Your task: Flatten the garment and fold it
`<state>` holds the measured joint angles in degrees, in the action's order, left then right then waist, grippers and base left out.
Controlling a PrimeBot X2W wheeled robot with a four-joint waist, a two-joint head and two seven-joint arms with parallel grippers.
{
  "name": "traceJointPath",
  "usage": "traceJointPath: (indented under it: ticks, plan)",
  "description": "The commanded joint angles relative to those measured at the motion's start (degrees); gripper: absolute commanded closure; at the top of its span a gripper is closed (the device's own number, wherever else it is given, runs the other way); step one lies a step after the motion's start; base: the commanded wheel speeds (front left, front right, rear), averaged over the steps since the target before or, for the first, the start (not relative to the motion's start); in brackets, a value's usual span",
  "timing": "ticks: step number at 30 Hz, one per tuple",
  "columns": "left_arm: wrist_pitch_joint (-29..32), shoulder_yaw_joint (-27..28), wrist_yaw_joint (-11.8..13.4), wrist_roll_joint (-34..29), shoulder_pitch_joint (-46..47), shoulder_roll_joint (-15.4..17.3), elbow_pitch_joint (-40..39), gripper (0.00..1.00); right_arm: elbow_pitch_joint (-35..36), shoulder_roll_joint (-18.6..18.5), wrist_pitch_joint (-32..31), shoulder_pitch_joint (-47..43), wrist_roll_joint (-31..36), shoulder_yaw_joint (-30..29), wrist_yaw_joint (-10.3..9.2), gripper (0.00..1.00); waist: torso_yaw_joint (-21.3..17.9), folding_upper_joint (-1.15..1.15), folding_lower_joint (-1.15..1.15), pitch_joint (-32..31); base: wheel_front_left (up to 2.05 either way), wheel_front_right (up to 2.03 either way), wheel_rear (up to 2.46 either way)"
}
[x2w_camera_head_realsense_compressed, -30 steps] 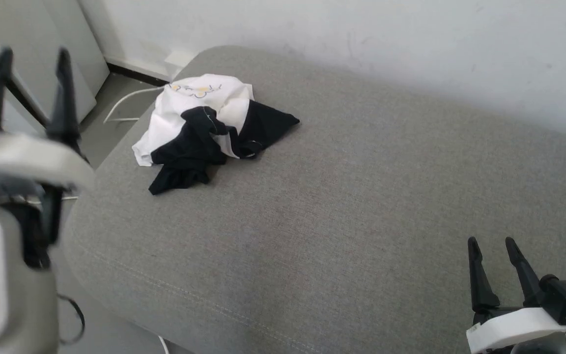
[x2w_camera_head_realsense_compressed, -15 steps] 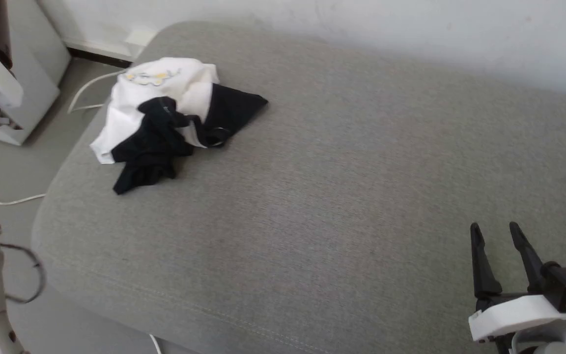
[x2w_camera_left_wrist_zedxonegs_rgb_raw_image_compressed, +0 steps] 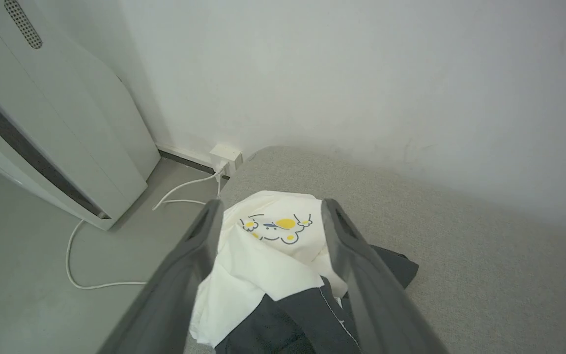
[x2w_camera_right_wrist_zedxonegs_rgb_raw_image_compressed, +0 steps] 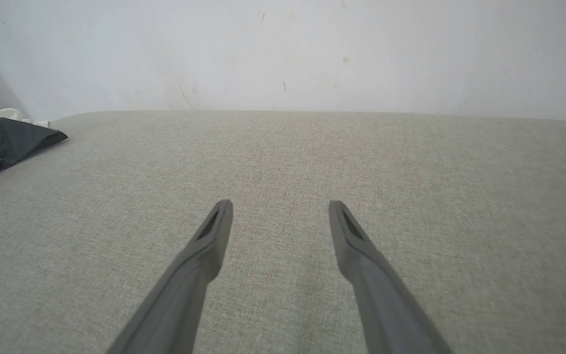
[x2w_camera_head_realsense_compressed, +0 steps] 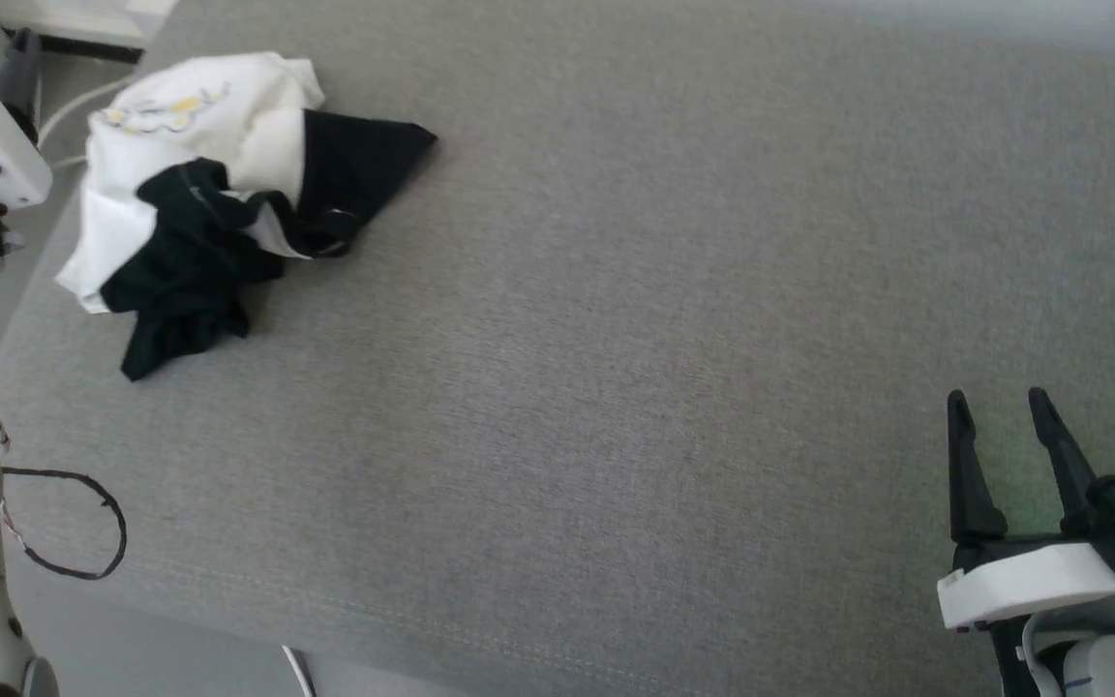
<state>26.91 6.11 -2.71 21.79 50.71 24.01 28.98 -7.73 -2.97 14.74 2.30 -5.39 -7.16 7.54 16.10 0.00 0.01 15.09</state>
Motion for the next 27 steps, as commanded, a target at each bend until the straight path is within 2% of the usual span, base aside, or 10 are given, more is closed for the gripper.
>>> traceJointPath:
  ticks: [1,4,11,15,23,27]
  plan:
    - [0.69,0.06,1.21,0.18,1.64,0.18,1.35,0.0,0.4,0.1,0.26,1.18,0.57,0.07,-0.05,0.0,-2.14,0.0,-0.01,3.37,0.0,0.0,0.0]
    - [2.8,0.8,2.5,1.13,2.66,0.13,3.81,0.0,0.6,0.1,0.26,1.95,0.65,0.36,-0.05,0.0,-3.06,0.0,-0.01,4.87,0.0,0.0,0.0]
    - [10.98,1.55,2.87,4.75,2.84,-0.69,6.82,0.0,1.23,0.1,0.26,2.96,1.3,-0.66,-0.05,0.0,-4.45,0.0,-0.01,8.35,0.0,0.0,0.0]
    - [12.74,1.85,3.84,5.29,2.55,-0.68,7.0,0.0,1.58,0.1,0.26,3.28,1.56,-0.7,-0.05,0.0,-4.96,0.0,-0.01,9.59,0.0,0.0,0.0]
    - [18.99,2.27,11.11,4.45,0.06,-0.56,7.09,0.0,2.4,0.1,0.26,4.22,2.12,-0.81,-0.05,0.0,-6.62,0.0,-0.01,12.48,0.0,0.0,0.0]
    - [19.19,3.17,13.11,4.7,-0.97,-0.48,5.95,0.0,2.76,0.1,0.26,4.31,2.47,-1.4,-0.05,0.0,-7.18,0.0,-0.01,13.74,0.0,0.0,0.0]
